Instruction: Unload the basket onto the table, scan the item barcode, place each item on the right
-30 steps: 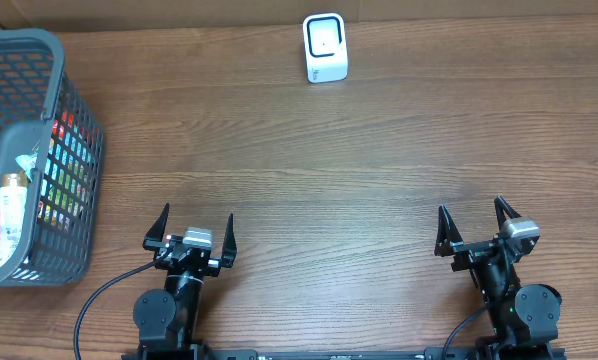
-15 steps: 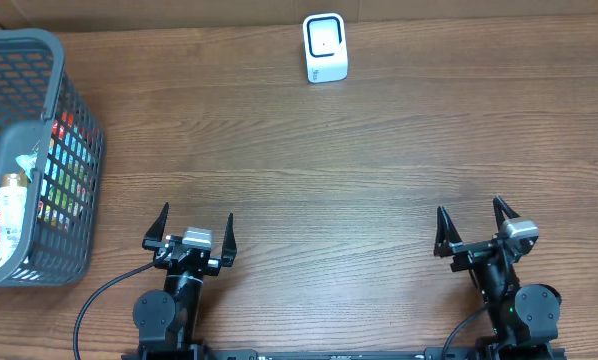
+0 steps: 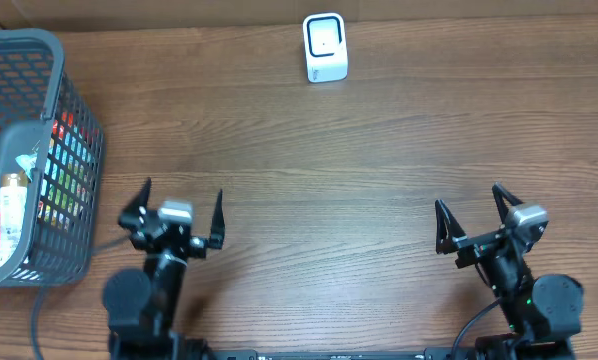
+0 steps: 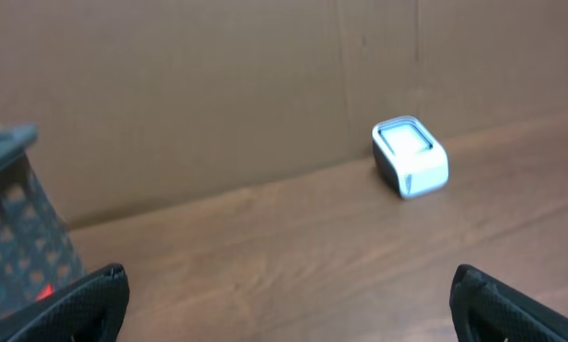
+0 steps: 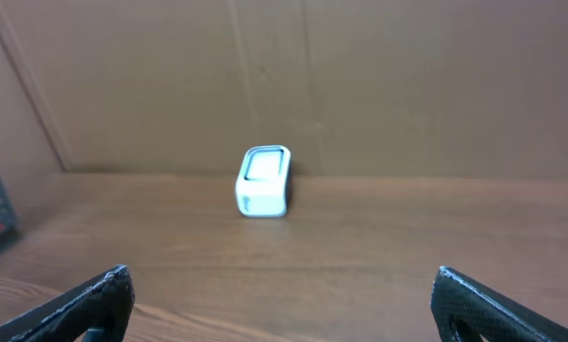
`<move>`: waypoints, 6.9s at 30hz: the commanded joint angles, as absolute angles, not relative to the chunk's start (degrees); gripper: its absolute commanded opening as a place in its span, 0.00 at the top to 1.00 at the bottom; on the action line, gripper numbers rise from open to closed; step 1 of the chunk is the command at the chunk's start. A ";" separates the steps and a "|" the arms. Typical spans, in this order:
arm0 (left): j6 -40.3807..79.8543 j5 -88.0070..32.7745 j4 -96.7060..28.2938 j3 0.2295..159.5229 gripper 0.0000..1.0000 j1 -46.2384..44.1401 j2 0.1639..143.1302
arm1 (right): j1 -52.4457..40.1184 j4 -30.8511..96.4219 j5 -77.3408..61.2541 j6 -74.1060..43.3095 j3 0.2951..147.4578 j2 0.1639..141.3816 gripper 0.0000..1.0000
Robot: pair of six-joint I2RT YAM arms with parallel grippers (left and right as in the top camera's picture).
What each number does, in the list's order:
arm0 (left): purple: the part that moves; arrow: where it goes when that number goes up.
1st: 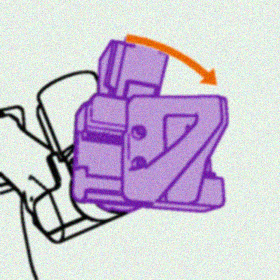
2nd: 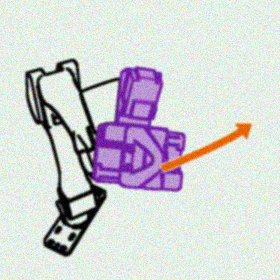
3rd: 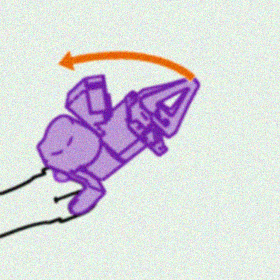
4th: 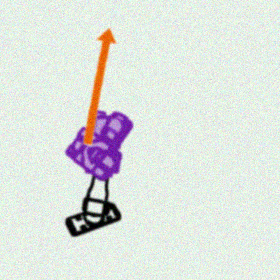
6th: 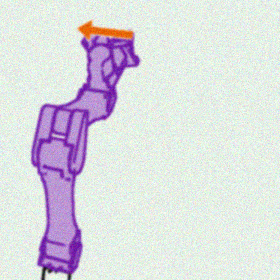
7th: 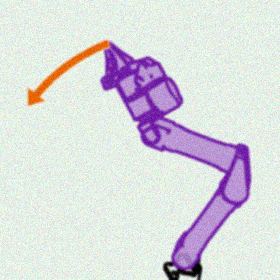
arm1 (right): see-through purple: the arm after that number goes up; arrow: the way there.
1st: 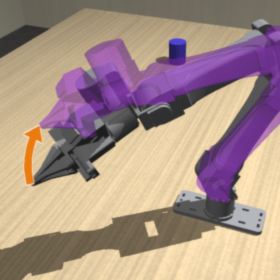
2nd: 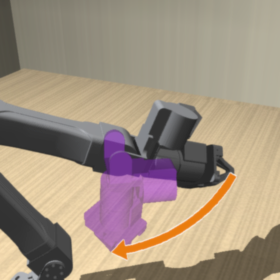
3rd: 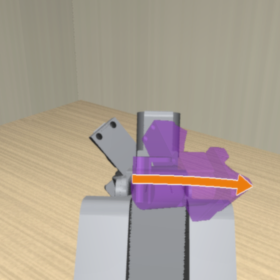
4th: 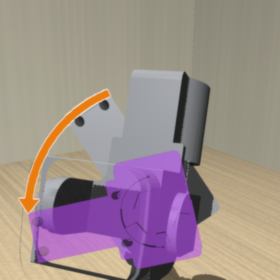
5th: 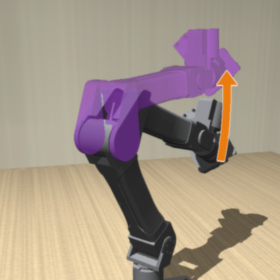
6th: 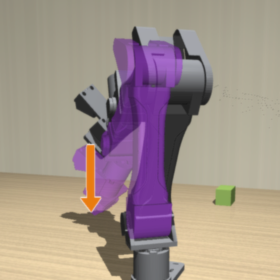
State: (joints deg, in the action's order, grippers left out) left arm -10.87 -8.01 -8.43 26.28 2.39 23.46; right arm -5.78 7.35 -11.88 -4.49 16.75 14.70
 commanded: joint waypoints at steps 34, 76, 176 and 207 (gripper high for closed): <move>1.56 0.64 -78.15 135.50 0.00 12.38 94.39 | -6.07 49.84 -22.20 -5.96 83.70 82.70 0.00; -0.12 9.58 -55.33 94.91 0.00 46.89 115.07 | -6.17 57.12 -21.98 -5.74 83.59 89.14 0.00; 24.86 -0.05 -86.63 119.22 0.04 -23.07 132.31 | -6.17 54.59 -22.17 -6.15 83.59 89.45 0.00; 22.65 1.89 -96.27 137.99 0.00 43.94 101.56 | -6.17 55.96 -22.17 -6.17 83.59 89.45 0.00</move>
State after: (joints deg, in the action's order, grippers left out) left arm 22.70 2.63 -96.31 145.93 40.12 99.83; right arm -5.78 56.18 -21.76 -6.00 82.48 89.43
